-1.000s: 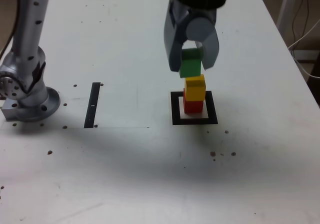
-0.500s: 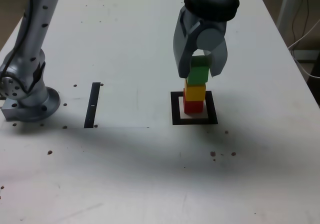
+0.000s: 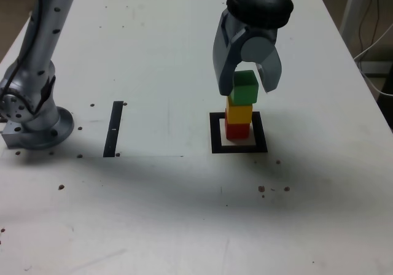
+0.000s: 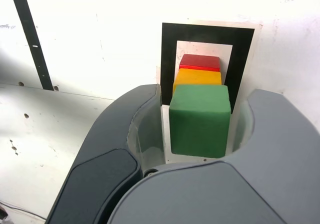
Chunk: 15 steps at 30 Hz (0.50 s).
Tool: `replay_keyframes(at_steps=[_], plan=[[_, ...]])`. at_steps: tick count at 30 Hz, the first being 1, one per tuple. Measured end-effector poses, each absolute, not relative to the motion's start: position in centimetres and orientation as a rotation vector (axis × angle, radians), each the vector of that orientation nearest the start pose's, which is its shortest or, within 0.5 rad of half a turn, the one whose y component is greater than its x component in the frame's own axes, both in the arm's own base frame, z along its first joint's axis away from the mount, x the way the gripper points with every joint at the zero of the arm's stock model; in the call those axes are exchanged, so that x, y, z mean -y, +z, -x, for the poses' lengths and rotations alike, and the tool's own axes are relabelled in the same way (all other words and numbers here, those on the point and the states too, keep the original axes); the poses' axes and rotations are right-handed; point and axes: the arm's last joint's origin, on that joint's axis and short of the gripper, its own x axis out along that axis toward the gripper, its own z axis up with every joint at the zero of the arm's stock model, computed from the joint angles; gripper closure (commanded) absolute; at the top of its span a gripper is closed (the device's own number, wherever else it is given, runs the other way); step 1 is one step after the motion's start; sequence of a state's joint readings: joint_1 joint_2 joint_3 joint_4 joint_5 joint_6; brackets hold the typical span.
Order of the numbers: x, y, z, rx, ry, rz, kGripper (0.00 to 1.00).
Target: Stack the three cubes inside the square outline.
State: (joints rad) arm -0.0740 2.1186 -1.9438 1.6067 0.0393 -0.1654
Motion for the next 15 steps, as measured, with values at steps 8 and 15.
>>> replay_keyframes(at_steps=[8, 15], plan=[[2.5, 30.3, -37.8, -1.781, 0.132, 0.006, 0.01], [2.2, 32.9, -35.2, -1.733, 0.154, -0.021, 0.0]])
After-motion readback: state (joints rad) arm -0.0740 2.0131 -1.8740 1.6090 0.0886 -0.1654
